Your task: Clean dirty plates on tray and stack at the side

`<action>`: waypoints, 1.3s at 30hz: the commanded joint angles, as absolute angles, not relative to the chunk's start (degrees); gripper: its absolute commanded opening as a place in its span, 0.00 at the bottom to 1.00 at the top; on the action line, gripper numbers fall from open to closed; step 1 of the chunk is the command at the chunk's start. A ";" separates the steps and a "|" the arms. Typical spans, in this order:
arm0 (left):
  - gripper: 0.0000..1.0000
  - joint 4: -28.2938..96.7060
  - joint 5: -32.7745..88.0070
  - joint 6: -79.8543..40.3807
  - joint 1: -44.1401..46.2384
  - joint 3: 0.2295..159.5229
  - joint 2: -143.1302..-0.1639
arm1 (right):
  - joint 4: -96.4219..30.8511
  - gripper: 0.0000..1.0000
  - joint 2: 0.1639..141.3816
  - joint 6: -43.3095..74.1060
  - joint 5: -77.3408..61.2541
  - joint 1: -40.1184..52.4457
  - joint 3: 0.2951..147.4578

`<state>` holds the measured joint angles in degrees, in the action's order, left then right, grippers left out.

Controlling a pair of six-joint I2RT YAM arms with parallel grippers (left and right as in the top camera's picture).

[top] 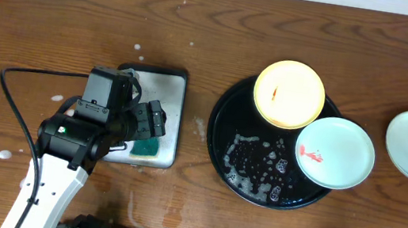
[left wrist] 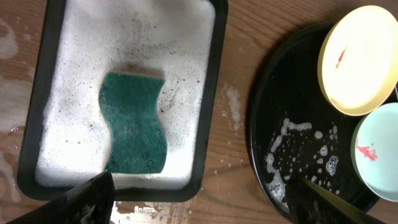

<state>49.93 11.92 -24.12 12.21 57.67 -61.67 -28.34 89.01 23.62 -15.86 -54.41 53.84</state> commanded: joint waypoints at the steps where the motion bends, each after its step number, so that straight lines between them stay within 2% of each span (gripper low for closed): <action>1: 0.88 50.06 12.14 -23.57 12.01 58.83 -61.73 | -26.35 0.01 93.80 24.47 -21.17 -56.66 54.48; 2: 0.88 50.06 12.16 -23.57 12.01 58.83 -61.73 | -26.02 0.04 94.89 22.65 -22.20 -56.86 54.48; 3: 0.88 50.06 12.14 -23.57 12.01 58.83 -61.73 | -25.76 0.15 95.92 21.34 -23.09 -56.90 54.48; 4: 0.88 50.06 12.16 -23.57 12.01 58.83 -61.73 | -25.67 0.31 96.51 20.49 -24.23 -56.80 54.48; 5: 0.88 50.06 12.16 -23.57 12.01 58.83 -61.73 | -25.65 0.38 96.66 19.79 -25.65 -56.51 54.48; 8: 0.88 50.06 12.14 -23.57 12.01 58.83 -61.73 | -25.12 0.48 95.09 17.43 -30.46 -54.54 54.48; 11: 0.88 50.06 12.16 -23.57 12.01 58.83 -61.73 | -26.65 0.51 91.61 13.23 -34.26 -51.22 54.48; 16: 0.88 50.06 12.16 -23.57 12.01 58.83 -61.73 | -35.59 0.44 86.48 5.48 -27.66 -40.10 54.48; 26: 0.88 50.06 12.14 -23.57 12.01 58.83 -61.73 | -39.16 0.40 88.53 5.52 7.33 -18.72 54.33; 29: 0.88 50.06 12.14 -23.57 12.01 58.83 -61.73 | -39.03 0.36 88.77 5.72 10.15 -16.78 54.33; 32: 0.88 50.06 12.16 -23.57 12.01 58.83 -61.73 | -39.77 0.20 88.77 6.39 10.20 -16.62 54.33; 35: 0.88 50.06 12.16 -23.57 12.01 58.83 -61.73 | -40.97 0.18 88.79 7.27 10.07 -16.67 54.26; 39: 0.88 50.06 12.16 -23.57 12.01 58.83 -61.73 | -40.95 0.20 88.79 8.29 9.98 -16.67 52.71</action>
